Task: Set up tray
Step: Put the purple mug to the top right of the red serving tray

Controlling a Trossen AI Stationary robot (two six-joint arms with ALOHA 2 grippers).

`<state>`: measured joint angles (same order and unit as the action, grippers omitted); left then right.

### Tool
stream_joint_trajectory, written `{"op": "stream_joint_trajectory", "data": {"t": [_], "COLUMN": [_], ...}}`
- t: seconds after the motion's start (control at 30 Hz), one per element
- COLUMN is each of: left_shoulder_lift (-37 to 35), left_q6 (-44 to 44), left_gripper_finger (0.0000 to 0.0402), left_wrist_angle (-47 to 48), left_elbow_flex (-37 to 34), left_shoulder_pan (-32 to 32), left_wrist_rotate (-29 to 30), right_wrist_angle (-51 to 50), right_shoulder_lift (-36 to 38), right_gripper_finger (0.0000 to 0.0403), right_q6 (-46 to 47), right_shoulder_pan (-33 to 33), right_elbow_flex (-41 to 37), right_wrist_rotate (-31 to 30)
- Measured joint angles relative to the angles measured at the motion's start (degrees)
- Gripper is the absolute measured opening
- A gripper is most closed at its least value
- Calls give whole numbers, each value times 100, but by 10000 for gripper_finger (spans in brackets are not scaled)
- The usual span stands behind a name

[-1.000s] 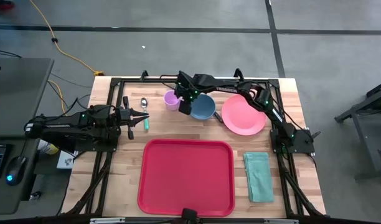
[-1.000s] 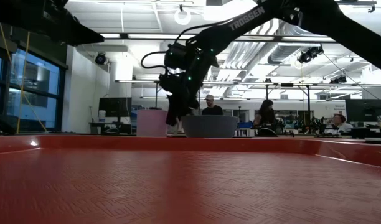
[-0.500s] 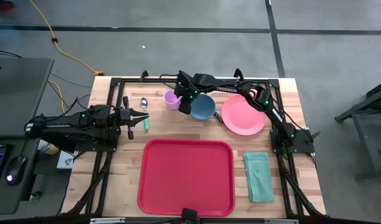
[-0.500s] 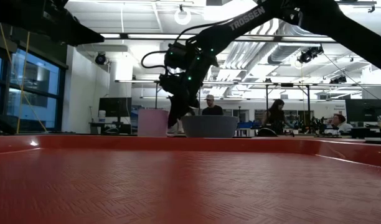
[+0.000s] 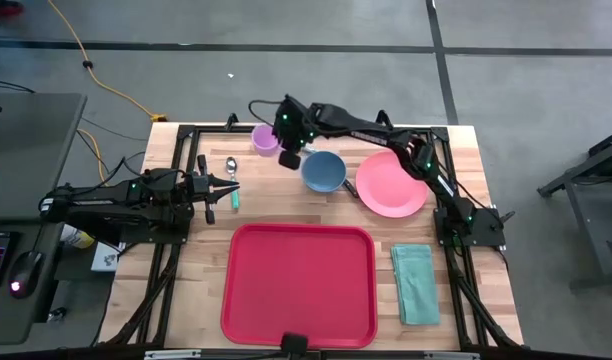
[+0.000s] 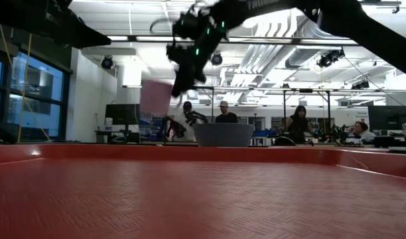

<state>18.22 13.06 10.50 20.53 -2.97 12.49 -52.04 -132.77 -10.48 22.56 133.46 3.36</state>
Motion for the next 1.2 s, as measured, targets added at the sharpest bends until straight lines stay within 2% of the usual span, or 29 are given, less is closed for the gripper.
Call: {"op": "stream_joint_trajectory", "data": {"t": [0.07, 0.27, 0.4, 0.5, 0.73, 0.83, 1.0, 1.1, 1.2], "left_shoulder_lift": [0, 0, 0, 0, 0, 0, 0, 0, 0], "left_q6": [0, 0, 7, 7, 8, 11, 17, 17, 17], "left_gripper_finger": [67, 67, 67, 67, 67, 67, 67, 67, 67], "left_wrist_angle": [0, -8, -4, -5, -7, -7, -7, -9, -7], "left_elbow_flex": [0, 0, -2, -2, -2, -2, -2, -2, -2], "left_shoulder_pan": [1, 1, 1, 1, 0, 0, 1, 1, 0], "left_wrist_rotate": [0, 0, 0, 0, -2, -2, -2, -2, -2], "right_wrist_angle": [-264, -993, -1562, -1818, -1956, -1601, -93, 755, 1190], "right_shoulder_lift": [239, 1664, 2476, 3082, 4143, 4491, 4768, 4768, 4730], "right_gripper_finger": [28, 28, 28, 28, 27, 27, 27, 27, 27], "right_q6": [28, 789, 1234, 1832, 3644, 4535, 5914, 6529, 7075], "right_shoulder_pan": [-57, -341, -745, -1089, -2176, -2714, -3481, -3803, -4033], "right_elbow_flex": [66, -935, -1371, -1800, -3595, -4585, -6161, -6849, -7387], "right_wrist_rotate": [-6, -60, -443, -446, -645, -649, -771, -859, -905]}}
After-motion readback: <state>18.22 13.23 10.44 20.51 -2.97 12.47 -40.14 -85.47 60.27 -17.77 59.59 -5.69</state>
